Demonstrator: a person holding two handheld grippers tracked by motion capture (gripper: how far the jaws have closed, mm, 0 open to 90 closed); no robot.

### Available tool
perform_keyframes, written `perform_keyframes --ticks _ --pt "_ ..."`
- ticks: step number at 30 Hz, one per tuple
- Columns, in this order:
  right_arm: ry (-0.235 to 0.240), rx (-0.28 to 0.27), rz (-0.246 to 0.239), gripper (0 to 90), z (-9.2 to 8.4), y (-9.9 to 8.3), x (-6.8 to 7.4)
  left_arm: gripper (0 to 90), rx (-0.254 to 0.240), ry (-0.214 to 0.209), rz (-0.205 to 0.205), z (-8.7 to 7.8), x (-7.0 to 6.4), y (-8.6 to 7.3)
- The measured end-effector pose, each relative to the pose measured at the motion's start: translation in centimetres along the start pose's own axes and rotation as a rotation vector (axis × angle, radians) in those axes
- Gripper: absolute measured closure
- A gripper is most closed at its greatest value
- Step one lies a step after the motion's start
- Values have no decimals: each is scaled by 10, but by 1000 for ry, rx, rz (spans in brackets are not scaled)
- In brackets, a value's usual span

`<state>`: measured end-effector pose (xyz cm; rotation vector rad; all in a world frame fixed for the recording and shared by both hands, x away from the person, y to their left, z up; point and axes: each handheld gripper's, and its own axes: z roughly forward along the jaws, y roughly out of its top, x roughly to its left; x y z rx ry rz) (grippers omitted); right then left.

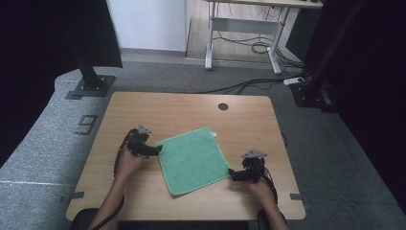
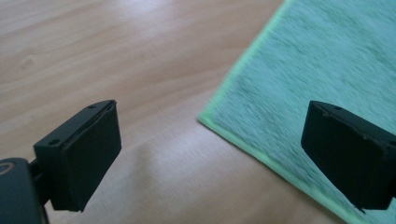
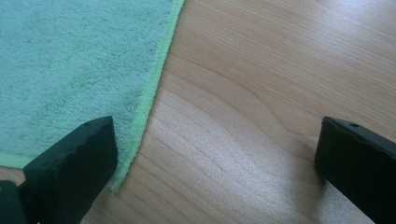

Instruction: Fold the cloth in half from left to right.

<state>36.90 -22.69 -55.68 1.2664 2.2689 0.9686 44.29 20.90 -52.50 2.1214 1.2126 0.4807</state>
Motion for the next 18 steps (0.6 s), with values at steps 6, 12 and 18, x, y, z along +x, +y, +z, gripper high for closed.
perform_keyframes --ticks 6,12,18 --pt "0 0 -1 0 0 0 0 30 11 29 -44 13 9 3" --pt "1 0 -2 0 0 0 0 7 19 61 -65 21 14 0" --pt "1 0 -2 0 0 0 0 0 30 62 -85 29 17 -2"
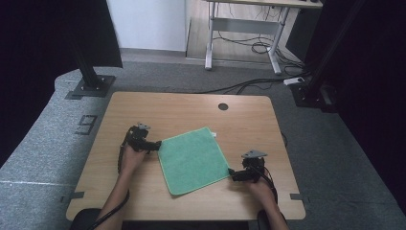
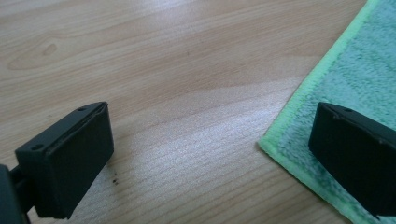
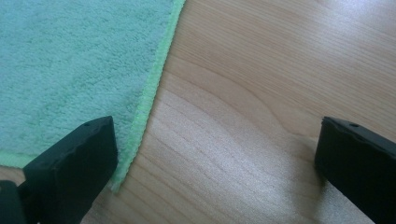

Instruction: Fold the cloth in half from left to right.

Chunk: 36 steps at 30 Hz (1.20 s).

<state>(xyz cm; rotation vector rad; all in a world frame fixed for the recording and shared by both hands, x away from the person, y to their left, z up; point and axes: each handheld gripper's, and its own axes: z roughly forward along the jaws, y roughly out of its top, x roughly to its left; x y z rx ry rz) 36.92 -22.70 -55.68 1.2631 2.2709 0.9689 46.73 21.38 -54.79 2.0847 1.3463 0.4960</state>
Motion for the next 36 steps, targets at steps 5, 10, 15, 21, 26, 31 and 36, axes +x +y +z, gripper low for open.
perform_keyframes --ticks 5,10,15,21,26,31,36 --pt "0 0 0 0 0 0 0 0 1 5 -5 1 0 0" --pt "3 0 -2 0 0 0 0 0 1 8 -9 0 0 0" --pt "13 11 -8 0 0 1 -1 0 0 9 -11 0 0 0" --pt "31 23 -13 0 -1 3 -1 0 0 11 -12 0 0 0" --pt "43 14 -29 0 -6 7 3 0 -1 13 -13 0 0 -1" --pt "70 -6 -37 0 -9 13 9 0 -1 15 -16 0 0 -1" --pt "106 -4 -72 0 -8 17 21 0 -1 16 -16 0 0 -1"
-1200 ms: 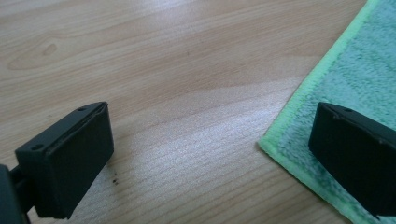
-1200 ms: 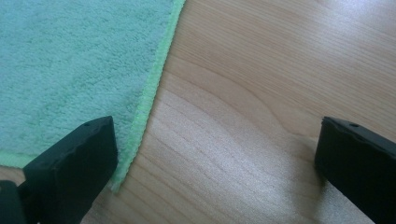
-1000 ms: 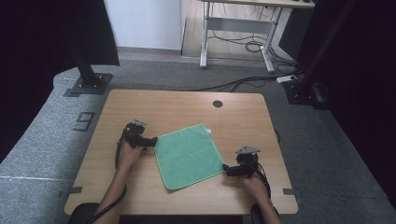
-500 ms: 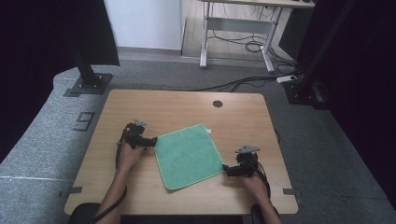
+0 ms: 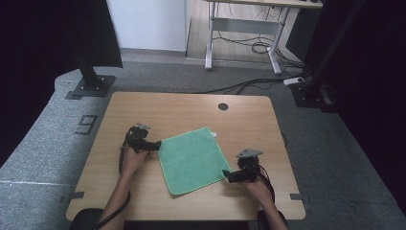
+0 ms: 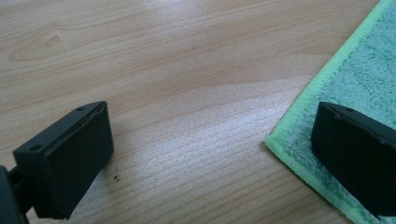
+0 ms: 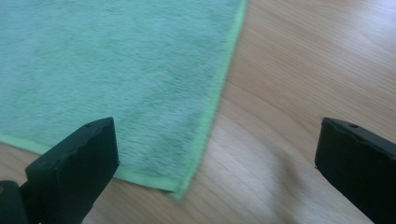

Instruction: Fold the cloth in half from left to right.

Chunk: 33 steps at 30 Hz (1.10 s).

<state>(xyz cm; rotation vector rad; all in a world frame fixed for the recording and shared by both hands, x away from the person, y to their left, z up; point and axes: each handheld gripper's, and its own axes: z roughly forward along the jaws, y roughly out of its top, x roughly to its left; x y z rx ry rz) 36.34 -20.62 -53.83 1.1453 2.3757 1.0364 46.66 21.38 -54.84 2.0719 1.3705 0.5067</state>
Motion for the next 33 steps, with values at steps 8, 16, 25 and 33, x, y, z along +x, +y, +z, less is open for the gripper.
perform_keyframes --ticks 8,16,25,33 --pt "55 8 -39 2 5 9 19 0 0 1 -2 0 0 0" --pt "127 29 -78 57 15 19 42 0 0 1 -2 0 0 0" --pt "247 51 -175 72 30 30 79 0 0 2 -2 0 0 -1" --pt "311 50 -200 131 38 37 101 0 -1 2 -2 0 0 -1"
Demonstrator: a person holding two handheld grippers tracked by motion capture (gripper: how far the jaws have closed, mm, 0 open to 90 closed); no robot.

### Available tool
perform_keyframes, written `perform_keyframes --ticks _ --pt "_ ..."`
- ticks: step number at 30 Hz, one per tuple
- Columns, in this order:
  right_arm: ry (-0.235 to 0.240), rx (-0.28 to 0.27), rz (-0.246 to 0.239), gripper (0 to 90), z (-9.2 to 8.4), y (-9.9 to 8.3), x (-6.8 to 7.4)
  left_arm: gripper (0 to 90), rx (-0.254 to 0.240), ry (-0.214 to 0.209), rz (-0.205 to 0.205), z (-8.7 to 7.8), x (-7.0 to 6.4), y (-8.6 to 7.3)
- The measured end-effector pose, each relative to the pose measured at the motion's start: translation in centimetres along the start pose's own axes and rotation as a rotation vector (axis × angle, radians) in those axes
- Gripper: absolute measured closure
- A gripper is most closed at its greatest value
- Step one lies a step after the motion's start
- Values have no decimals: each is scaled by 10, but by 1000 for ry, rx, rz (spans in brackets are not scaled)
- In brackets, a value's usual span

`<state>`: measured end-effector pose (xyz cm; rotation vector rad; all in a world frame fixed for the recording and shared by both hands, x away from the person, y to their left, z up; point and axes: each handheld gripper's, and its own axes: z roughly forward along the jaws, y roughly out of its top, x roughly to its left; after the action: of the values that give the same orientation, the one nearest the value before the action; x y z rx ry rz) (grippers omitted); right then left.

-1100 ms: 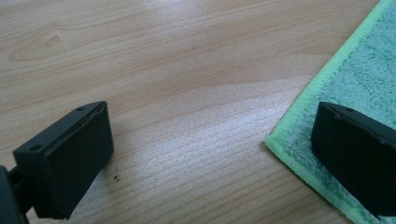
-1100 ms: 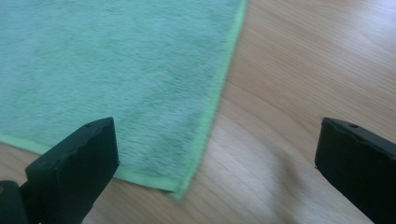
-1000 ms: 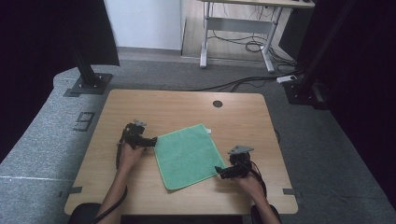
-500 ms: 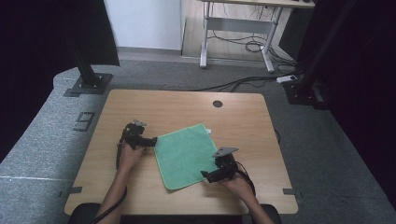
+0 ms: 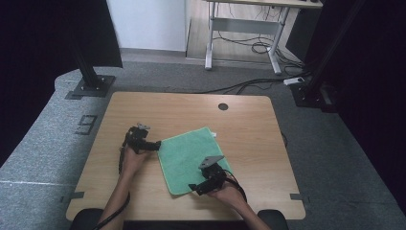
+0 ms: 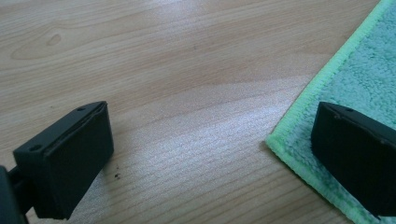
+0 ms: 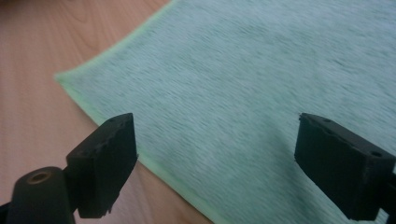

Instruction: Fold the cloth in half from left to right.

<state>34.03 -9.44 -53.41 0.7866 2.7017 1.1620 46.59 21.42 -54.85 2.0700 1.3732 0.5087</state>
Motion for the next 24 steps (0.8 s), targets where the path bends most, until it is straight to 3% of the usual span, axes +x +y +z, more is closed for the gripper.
perform_keyframes --ticks 6,18,24 --pt "40 10 -32 173 11 7 15 0 -4 0 -2 0 0 0" --pt "136 34 -108 341 31 27 48 0 -2 1 -3 0 -1 0" --pt "145 58 -157 452 40 32 60 2 -2 1 -3 0 -1 0"
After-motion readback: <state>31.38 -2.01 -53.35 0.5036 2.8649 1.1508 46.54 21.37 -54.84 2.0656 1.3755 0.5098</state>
